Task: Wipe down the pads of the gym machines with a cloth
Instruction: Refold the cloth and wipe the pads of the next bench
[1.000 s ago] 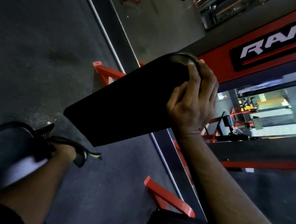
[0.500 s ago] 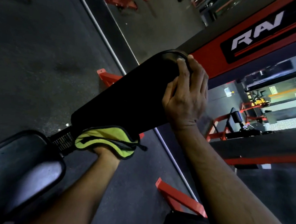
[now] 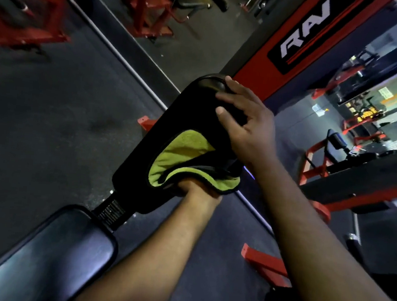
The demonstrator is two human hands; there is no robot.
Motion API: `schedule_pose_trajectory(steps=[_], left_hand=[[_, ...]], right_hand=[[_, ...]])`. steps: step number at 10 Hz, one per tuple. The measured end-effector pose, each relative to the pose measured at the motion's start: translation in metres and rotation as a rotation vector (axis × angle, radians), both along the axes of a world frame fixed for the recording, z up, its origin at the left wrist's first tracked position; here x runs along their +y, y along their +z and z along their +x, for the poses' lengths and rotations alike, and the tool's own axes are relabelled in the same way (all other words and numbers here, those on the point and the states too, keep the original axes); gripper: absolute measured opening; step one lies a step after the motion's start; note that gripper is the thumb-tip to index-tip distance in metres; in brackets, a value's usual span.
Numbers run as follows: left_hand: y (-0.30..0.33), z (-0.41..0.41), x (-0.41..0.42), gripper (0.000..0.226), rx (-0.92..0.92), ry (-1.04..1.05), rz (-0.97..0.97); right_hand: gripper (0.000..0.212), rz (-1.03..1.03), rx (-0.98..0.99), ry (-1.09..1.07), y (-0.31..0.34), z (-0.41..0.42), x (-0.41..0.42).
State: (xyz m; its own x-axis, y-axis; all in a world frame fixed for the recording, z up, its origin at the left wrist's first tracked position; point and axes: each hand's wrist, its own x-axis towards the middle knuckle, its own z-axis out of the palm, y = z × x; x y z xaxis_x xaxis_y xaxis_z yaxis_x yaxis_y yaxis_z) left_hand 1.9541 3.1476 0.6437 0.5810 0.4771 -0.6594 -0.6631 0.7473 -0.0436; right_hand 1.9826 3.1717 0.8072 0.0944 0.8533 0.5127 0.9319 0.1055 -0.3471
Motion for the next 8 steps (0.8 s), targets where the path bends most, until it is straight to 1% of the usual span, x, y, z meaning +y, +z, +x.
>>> schedule_pose_trajectory(steps=[1,2,3,4,5,6,7,8], left_hand=[[0.006,-0.002,-0.014,0.049,-0.008,-0.049,-0.060],[-0.008,-0.015,-0.021,0.076,-0.100,-0.145,0.149],[-0.029,-0.024,-0.024,0.094,0.021,-0.279,0.228],[-0.032,-0.048,-0.027,0.070,0.370,-0.341,0.419],[-0.035,-0.058,-0.019,0.056,0.552,-0.292,0.464],[-0.029,-0.072,-0.005,0.037,1.020,-0.199,0.562],[-0.017,-0.073,-0.001,0.045,1.130,-0.136,0.729],[0.009,-0.064,0.004,0.048,1.161,-0.053,0.904]], right_hand=[[0.042,0.068,0.313,-0.099,-0.020,-0.005,-0.038],[0.076,0.341,0.791,-0.339,-0.091,-0.022,-0.099],[0.098,0.163,0.997,-0.346,-0.145,-0.045,-0.121],[0.109,-0.045,0.942,-0.359,-0.179,-0.048,-0.089],[0.114,-0.023,0.870,-0.399,-0.181,-0.047,-0.069],[0.094,0.156,0.786,-0.401,-0.169,-0.033,-0.053],[0.081,0.271,0.679,-0.393,-0.153,-0.019,-0.045],[0.085,0.343,0.464,-0.362,-0.108,-0.006,-0.033]])
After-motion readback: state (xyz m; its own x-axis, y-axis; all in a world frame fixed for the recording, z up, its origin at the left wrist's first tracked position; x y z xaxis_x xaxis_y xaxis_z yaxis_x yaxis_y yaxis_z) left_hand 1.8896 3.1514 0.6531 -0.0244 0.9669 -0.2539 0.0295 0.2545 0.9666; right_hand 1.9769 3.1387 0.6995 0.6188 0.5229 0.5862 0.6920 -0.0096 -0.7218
